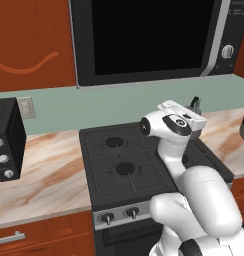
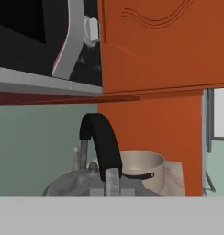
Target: Pick the kettle from the cabinet and place it on a stove burner. Then pick the pot from the counter and place it on another stove burner. Finally, turn both burners on.
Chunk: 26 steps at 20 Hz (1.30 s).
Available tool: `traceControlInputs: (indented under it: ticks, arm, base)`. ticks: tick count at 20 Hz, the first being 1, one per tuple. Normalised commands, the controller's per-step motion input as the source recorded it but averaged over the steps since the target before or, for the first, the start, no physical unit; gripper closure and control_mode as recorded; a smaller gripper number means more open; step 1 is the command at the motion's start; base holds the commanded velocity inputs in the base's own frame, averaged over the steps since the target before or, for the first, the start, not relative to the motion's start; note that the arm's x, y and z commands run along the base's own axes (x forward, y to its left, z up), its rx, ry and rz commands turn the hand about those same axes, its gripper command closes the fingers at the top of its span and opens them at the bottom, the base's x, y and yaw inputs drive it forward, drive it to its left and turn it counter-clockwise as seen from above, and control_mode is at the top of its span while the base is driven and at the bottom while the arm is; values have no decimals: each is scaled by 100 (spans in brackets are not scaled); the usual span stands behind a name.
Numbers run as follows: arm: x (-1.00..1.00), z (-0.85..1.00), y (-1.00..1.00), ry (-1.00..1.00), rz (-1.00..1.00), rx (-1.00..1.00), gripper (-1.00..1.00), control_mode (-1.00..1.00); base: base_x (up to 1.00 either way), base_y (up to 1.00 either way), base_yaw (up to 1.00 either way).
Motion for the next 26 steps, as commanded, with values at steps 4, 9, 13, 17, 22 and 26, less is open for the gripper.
traceControlInputs:
  ticks: [4,9,13,17,22,26]
  arm:
    - [27,-8,-1,0,-8,-2,100,-100]
    - [28,-13,0,0,-7,-2,100,-100]
    - [30,-13,0,-2,-6,-2,100,-100]
    - [30,-13,0,-4,-4,-1,100,-100]
    - [20,-13,0,-4,-1,-1,100,-100]
    - [20,-14,-4,-4,0,-1,100,-100]
  base:
    - [0,0,0]
    - [0,0,0]
    - [0,0,0]
    - [0,0,0]
    - [0,0,0]
    - [0,0,0]
